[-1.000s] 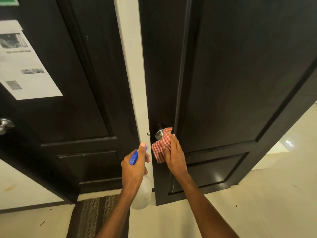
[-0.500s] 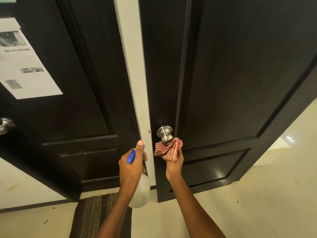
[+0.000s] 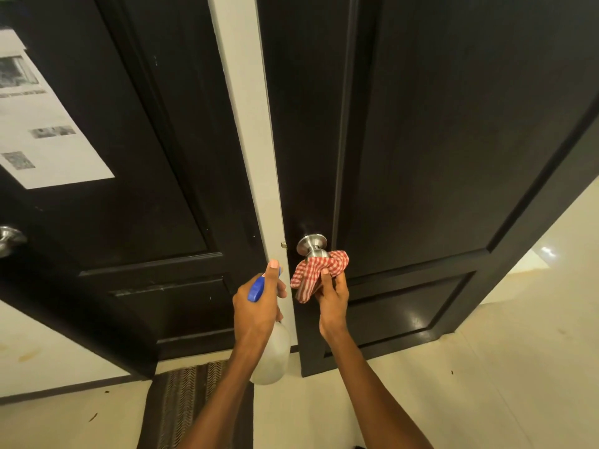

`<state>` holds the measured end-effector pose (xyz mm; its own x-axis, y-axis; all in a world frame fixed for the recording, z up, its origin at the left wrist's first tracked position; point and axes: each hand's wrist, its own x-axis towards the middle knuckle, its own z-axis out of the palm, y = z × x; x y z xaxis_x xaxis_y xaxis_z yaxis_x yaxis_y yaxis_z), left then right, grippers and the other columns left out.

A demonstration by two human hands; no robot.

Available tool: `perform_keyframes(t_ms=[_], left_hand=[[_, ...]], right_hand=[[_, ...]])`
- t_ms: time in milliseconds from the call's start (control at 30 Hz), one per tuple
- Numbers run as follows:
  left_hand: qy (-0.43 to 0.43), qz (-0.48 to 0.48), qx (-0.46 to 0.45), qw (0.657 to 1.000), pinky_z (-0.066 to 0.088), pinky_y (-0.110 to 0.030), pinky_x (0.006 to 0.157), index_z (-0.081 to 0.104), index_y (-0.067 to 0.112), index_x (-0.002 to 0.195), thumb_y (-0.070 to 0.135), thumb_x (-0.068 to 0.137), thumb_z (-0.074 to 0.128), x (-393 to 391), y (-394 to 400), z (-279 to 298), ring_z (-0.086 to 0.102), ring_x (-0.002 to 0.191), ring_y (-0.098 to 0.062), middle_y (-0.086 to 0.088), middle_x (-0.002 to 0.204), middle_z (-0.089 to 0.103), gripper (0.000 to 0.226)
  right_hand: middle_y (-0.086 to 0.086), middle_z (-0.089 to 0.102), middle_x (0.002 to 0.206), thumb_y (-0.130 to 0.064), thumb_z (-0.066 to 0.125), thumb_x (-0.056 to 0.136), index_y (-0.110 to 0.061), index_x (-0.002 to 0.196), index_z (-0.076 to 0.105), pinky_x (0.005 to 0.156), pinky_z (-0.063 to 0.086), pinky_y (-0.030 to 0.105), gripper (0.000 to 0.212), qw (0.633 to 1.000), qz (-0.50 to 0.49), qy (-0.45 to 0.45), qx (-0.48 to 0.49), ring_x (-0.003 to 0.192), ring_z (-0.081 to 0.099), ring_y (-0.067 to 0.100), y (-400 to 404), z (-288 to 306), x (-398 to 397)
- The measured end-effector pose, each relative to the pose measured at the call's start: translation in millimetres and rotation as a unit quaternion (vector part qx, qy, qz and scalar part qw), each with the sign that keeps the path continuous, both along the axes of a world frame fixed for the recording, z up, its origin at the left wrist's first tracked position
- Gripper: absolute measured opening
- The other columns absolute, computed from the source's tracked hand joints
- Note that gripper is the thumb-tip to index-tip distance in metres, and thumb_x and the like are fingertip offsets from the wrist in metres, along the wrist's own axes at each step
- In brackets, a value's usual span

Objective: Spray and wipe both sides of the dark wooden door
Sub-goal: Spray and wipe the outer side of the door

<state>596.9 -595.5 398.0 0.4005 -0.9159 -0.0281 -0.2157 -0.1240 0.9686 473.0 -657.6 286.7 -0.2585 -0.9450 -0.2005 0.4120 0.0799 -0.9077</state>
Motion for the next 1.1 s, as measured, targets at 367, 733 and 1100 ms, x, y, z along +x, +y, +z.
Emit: perform_keyframes(t_ms=[367, 733, 1100], left_hand=[[0.017, -0.004, -0.009, 1.0, 0.051, -0.019, 0.049, 0.069, 0.012, 0.078, 0.066, 0.081, 0.046, 5, -8, 2, 0.059, 0.053, -0.018, -0.008, 0.074, 0.069, 0.059], [0.028, -0.002, -0.01, 1.0, 0.057, -0.035, 0.059, 0.069, 0.01, 0.079, 0.067, 0.085, 0.049, 2, -13, -1, 0.061, 0.055, -0.024, -0.011, 0.071, 0.069, 0.061], [0.039, 0.01, -0.01, 0.999, 0.054, -0.025, 0.051, 0.07, 0.011, 0.081, 0.06, 0.089, 0.053, 4, -4, -7, 0.063, 0.059, -0.025, -0.012, 0.073, 0.069, 0.053]], right_hand=[[0.006, 0.053, 0.138, -0.039, 0.07, 0.078, -0.026, 0.131, 0.053, 0.112, 0.034, 0.052, 0.057, 0.698, 0.006, 0.693, -0.182, 0.133, 0.044, 0.031, -31, 28, -8], [0.009, 0.043, 0.147, -0.043, 0.069, 0.087, -0.028, 0.142, 0.035, 0.106, 0.047, 0.049, 0.067, 0.63, 0.096, 0.76, -0.13, 0.137, 0.042, 0.036, -28, 41, -18], [0.01, 0.045, 0.146, -0.059, 0.06, 0.09, -0.024, 0.146, 0.028, 0.108, 0.042, 0.043, 0.074, 0.692, 0.066, 0.719, -0.033, 0.129, 0.052, 0.03, -26, 47, -9]])
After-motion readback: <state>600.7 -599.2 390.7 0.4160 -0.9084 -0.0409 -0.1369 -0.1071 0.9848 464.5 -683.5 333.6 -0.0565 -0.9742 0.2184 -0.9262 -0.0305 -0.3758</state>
